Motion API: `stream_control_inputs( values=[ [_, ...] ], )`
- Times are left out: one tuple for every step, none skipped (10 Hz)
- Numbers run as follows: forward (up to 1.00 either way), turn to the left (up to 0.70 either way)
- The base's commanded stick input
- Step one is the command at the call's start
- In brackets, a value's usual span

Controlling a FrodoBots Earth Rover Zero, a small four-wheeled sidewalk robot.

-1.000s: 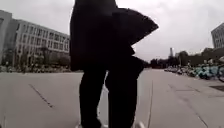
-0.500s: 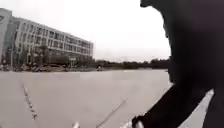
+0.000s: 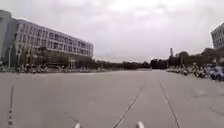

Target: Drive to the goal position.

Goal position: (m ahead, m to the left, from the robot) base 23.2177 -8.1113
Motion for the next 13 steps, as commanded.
stream_control_inputs(
  values=[
    [0.85, 0.0],
    [0.85, 0.0],
    [0.85, 0.0],
    [0.85, 0.0],
    [0.85, 0.0],
    [0.85, 0.0],
    [0.85, 0.0],
    [0.85, 0.0],
    [0.85, -0.02],
    [0.85, -0.05],
    [0.85, -0.33],
    [0.85, -0.17],
    [0.85, -0.06]
  ],
)
